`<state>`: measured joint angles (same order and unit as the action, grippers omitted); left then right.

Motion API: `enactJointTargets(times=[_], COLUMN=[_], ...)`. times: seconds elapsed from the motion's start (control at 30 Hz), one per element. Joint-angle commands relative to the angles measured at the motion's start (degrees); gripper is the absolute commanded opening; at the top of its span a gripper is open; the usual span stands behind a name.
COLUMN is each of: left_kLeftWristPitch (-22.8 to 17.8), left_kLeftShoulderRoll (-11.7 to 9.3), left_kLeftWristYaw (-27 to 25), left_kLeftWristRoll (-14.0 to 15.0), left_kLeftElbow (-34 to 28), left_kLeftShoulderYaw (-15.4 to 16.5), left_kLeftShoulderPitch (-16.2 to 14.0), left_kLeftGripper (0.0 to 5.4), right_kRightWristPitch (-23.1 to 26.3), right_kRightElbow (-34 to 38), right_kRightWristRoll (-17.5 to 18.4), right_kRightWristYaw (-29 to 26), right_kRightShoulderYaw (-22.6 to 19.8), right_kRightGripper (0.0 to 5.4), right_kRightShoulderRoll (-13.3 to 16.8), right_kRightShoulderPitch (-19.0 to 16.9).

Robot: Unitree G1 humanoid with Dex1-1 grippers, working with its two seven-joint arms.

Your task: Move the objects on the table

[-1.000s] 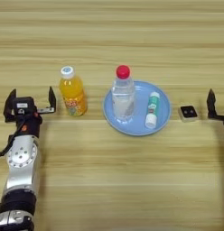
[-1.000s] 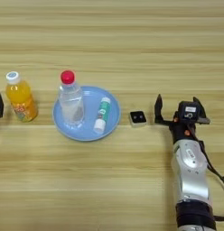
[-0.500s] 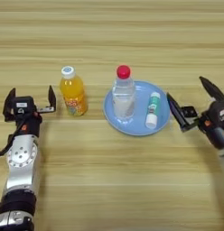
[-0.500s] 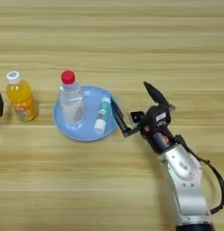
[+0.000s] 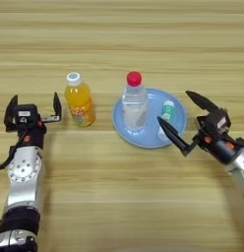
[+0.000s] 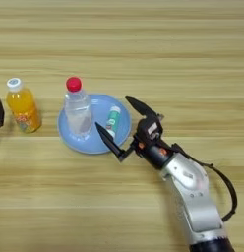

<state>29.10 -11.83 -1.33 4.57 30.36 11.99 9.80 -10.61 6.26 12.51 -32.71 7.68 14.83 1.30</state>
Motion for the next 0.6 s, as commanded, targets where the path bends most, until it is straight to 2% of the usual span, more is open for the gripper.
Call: enactJointTargets(times=[0.03, 0.1, 0.27, 0.43, 0.6], left_kLeftWristPitch=[-0.9, -0.9, -0.8, -1.0, -1.0], left_kLeftShoulderRoll=[0.3, 0.4, 0.6, 0.7, 0.6], left_kLeftWristYaw=[0.2, 0.2, 0.5, 0.7, 0.7], left_kLeftWristRoll=[-0.4, -0.5, -0.6, -0.7, -0.7], left_kLeftElbow=[0.2, 0.2, -0.1, -0.5, -0.7], left_kLeftShoulderYaw=[-0.2, -0.3, -0.4, -0.4, -0.4], left_kLeftShoulderPitch=[0.7, 0.7, 0.6, 0.3, 0.1], left_kLeftGripper=[5.4, 5.4, 5.4, 5.4, 5.4], right_kRightWristPitch=[1.5, 2.5, 4.4, 5.4, 6.9], right_kRightElbow=[-3.6, -5.4, -9.0, -9.2, -7.8], right_kRightWristRoll=[-3.5, -4.3, -3.5, -2.7, -0.6], right_kRightWristYaw=[2.1, 2.9, 3.4, 1.4, -1.3], right_kRightShoulderYaw=[1.0, 1.2, 0.6, 1.9, 2.5], right_kRightGripper=[5.37, 5.37, 5.37, 5.37, 5.37], right_kRightShoulderRoll=[-0.9, -1.6, -3.3, -4.2, -4.4], right_kRightShoulderPitch=[3.8, 5.8, 9.7, 10.5, 9.5])
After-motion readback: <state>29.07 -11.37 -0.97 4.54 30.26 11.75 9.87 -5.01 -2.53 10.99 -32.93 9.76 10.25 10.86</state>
